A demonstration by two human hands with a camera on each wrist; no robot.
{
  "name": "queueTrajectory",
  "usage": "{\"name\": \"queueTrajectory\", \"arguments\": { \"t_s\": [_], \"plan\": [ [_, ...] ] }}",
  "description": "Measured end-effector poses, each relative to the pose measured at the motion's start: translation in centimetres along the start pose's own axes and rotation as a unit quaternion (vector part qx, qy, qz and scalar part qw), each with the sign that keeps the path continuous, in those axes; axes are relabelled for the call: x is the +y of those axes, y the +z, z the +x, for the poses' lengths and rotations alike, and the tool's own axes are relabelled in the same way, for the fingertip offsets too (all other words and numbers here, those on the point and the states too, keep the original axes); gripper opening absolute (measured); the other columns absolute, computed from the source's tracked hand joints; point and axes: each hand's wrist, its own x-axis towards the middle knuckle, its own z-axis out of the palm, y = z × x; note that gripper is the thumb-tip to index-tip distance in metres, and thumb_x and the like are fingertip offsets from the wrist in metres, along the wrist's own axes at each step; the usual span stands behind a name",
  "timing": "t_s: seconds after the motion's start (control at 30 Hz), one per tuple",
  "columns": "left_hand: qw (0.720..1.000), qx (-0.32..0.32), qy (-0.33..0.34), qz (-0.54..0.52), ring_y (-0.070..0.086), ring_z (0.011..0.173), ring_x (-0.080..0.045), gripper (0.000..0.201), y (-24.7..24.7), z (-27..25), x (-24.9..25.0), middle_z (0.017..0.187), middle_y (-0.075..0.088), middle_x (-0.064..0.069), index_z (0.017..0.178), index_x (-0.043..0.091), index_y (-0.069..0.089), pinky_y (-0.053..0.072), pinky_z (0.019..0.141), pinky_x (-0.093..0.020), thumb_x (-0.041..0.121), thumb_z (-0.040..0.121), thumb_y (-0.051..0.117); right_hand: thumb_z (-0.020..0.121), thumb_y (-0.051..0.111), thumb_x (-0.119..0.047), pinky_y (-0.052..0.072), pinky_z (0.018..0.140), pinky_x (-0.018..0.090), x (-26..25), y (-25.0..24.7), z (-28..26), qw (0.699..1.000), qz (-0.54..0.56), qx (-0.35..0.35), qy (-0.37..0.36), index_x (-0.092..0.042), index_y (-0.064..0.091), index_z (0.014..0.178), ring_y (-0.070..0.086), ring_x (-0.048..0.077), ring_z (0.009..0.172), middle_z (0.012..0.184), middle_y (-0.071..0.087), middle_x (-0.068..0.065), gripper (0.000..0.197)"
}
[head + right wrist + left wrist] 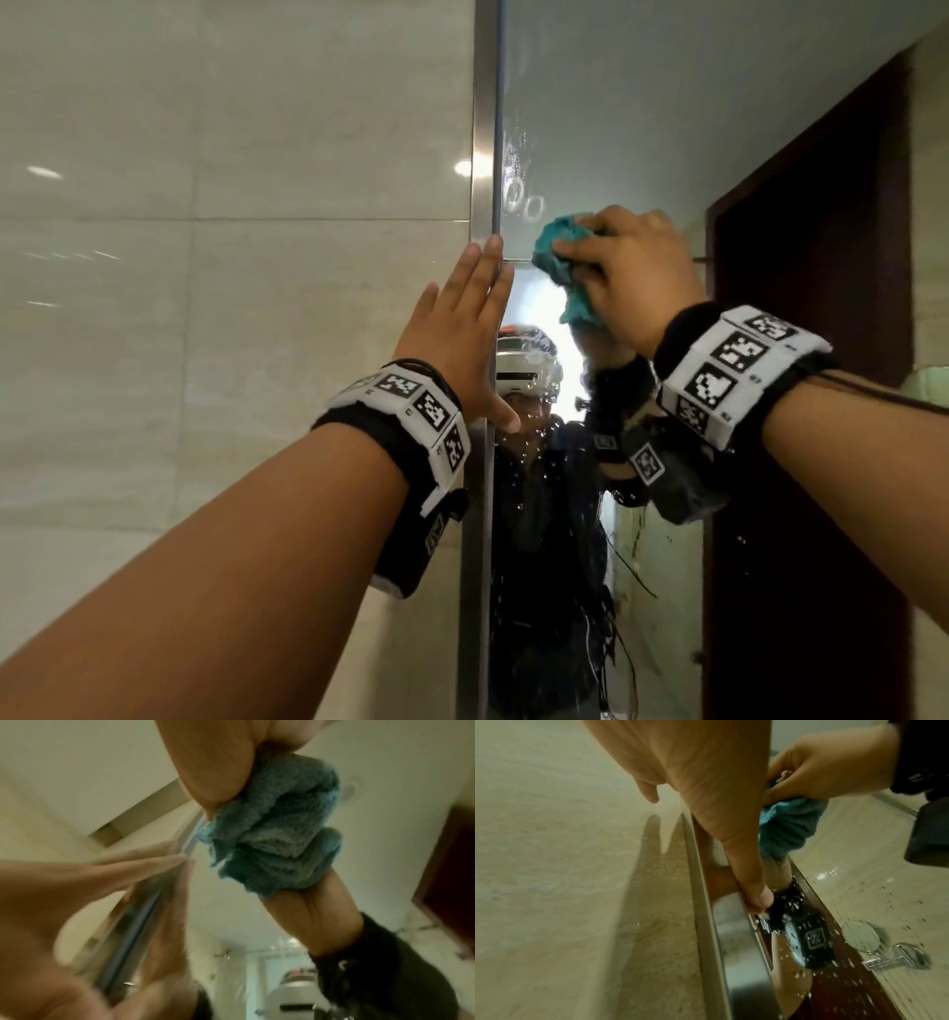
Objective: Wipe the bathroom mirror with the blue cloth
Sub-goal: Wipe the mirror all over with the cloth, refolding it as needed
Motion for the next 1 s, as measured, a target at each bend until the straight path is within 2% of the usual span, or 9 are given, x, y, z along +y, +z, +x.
{"name": "queueTrajectory", "arguments": {
  "t_s": [0.13, 0.23, 0.43, 0.53, 0.67, 0.73, 0.87, 0.93, 1.0],
  "plan": [
    [1.0, 0.001, 0.002, -0.003, -0.03, 0.139, -0.024, 0.144, 0.0, 0.0, 0.0, 0.149, -0.038, -0.008, 0.145, 0.011, -0.025, 0.009, 0.118, -0.046, 0.075, 0.056, 0.068, 0.076, 0.072, -0.016, 0.04, 0.067, 0.03, -2.5, 0.7, -5.0, 0.995, -0.005, -0.037, -0.095, -0.024, 0.071, 0.104, 0.053, 0.033, 0.082, 0.109, 0.063, 0.005, 0.029],
    [1.0, -0.001, -0.001, -0.003, -0.03, 0.139, -0.024, 0.144, 0.1, 0.0, 0.0, 0.149, -0.038, -0.008, 0.145, 0.011, -0.026, 0.006, 0.119, -0.046, 0.074, 0.057, 0.069, 0.077, 0.072, -0.021, 0.043, 0.065, 0.031, -2.1, 0.5, -5.2, 0.987, -0.036, -0.088, -0.133, -0.027, 0.07, 0.107, 0.052, 0.028, 0.086, 0.111, 0.061, 0.001, 0.03],
    [1.0, 0.015, -0.003, -0.016, -0.028, 0.141, -0.022, 0.138, 0.3, 0.0, 0.0, 0.15, -0.036, -0.005, 0.146, 0.011, -0.024, 0.005, 0.119, -0.045, 0.064, 0.064, 0.074, 0.091, 0.056, -0.022, 0.03, 0.079, 0.028, -0.5, -0.2, -1.2, 1.0, 0.005, 0.013, 0.021, -0.03, 0.065, 0.116, 0.044, 0.028, 0.099, 0.118, 0.055, 0.001, 0.028],
    [1.0, 0.011, -0.004, -0.01, -0.027, 0.141, -0.023, 0.14, 0.2, 0.0, 0.1, 0.15, -0.036, -0.007, 0.146, 0.011, -0.024, 0.006, 0.119, -0.044, 0.067, 0.061, 0.072, 0.085, 0.064, -0.019, 0.033, 0.073, 0.028, -2.2, 0.5, -3.9, 0.999, -0.003, -0.024, -0.03, -0.027, 0.068, 0.112, 0.048, 0.03, 0.092, 0.116, 0.059, 0.002, 0.029],
    [1.0, 0.0, -0.006, -0.003, -0.027, 0.141, -0.025, 0.142, -0.1, -0.1, 0.3, 0.15, -0.035, -0.008, 0.146, 0.01, -0.024, 0.007, 0.119, -0.044, 0.068, 0.06, 0.073, 0.062, 0.085, -0.023, 0.045, 0.062, 0.028, -3.0, 0.9, -7.3, 0.992, -0.024, -0.08, -0.093, -0.027, 0.071, 0.104, 0.054, 0.026, 0.078, 0.11, 0.064, 0.0, 0.045],
    [1.0, -0.003, -0.008, -0.002, -0.027, 0.141, -0.025, 0.142, -0.2, -0.1, 0.3, 0.15, -0.036, -0.008, 0.146, 0.01, -0.024, 0.006, 0.119, -0.045, 0.067, 0.06, 0.073, 0.07, 0.08, -0.027, 0.042, 0.062, 0.028, -2.7, 0.3, -6.4, 0.987, -0.047, -0.105, -0.115, -0.029, 0.068, 0.109, 0.053, 0.025, 0.084, 0.11, 0.061, -0.001, 0.041],
    [1.0, 0.007, -0.01, -0.004, -0.027, 0.141, -0.024, 0.136, -0.1, -0.1, 0.3, 0.15, -0.036, -0.007, 0.146, 0.011, -0.023, 0.005, 0.119, -0.044, 0.06, 0.065, 0.075, 0.084, 0.066, -0.023, 0.034, 0.074, 0.029, -0.6, -0.2, -2.8, 0.999, -0.028, -0.029, -0.014, -0.031, 0.064, 0.117, 0.048, 0.027, 0.097, 0.118, 0.056, 0.0, 0.033],
    [1.0, 0.012, -0.009, -0.004, -0.027, 0.141, -0.023, 0.135, 0.0, -0.1, 0.3, 0.15, -0.036, -0.007, 0.146, 0.011, -0.023, 0.006, 0.119, -0.044, 0.059, 0.066, 0.074, 0.081, 0.069, -0.017, 0.033, 0.074, 0.028, -0.4, 0.0, -2.5, 1.0, -0.01, 0.004, 0.024, -0.029, 0.066, 0.113, 0.049, 0.031, 0.093, 0.116, 0.059, 0.003, 0.034],
    [1.0, 0.005, -0.007, -0.003, -0.028, 0.14, -0.024, 0.138, 0.0, -0.1, 0.4, 0.15, -0.036, -0.007, 0.146, 0.01, -0.023, 0.006, 0.119, -0.044, 0.064, 0.064, 0.073, 0.073, 0.075, -0.012, 0.035, 0.071, 0.028, -1.1, 0.7, -3.9, 1.0, -0.01, -0.008, -0.006, -0.025, 0.07, 0.108, 0.052, 0.033, 0.087, 0.111, 0.062, 0.005, 0.038]
  ]
}}
